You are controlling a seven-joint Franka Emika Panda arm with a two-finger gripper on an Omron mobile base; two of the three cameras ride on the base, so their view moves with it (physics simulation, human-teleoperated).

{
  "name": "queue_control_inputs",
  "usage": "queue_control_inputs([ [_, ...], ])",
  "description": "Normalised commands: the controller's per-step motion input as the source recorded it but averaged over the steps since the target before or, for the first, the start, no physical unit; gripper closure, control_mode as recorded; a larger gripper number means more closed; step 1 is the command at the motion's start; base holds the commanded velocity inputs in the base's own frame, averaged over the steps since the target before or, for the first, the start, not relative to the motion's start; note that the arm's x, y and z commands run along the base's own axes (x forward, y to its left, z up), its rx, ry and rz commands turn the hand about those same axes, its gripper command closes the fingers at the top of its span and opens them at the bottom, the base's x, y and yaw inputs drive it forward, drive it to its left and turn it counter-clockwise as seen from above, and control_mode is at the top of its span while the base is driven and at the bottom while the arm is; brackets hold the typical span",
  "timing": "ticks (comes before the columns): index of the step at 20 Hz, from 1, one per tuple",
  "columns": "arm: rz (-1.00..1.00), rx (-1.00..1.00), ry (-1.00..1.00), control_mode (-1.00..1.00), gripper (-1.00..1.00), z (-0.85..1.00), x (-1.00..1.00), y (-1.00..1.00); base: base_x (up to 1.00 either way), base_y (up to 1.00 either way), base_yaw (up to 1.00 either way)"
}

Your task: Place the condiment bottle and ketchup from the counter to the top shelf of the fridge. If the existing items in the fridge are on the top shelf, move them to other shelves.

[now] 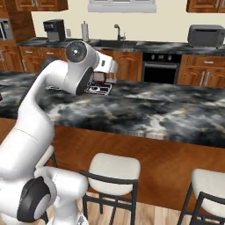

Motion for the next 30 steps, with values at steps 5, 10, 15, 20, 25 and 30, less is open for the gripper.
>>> queue_control_inputs([
  [5,0.00,0.00,0.17,-1.00,1.00,-0.15,-1.00,0.18,0.00,0.00,0.00],
  [10,0.00,0.00,0.11,-1.00,1.00,-0.42,-1.00,0.25,0.00,0.00,0.00],
  [15,0.00,0.00,0.02,1.00,1.00,-0.20,-0.60,0.10,-0.40,0.00,-0.03],
  [20,0.00,0.00,0.00,1.00,1.00,0.00,0.00,0.00,-1.00,-0.13,-0.46],
  [25,0.00,0.00,0.00,1.00,1.00,0.00,0.00,0.00,-0.80,0.00,-0.69],
  [30,0.00,0.00,0.00,1.00,1.00,0.00,0.00,0.00,-0.08,-0.04,-0.86],
])
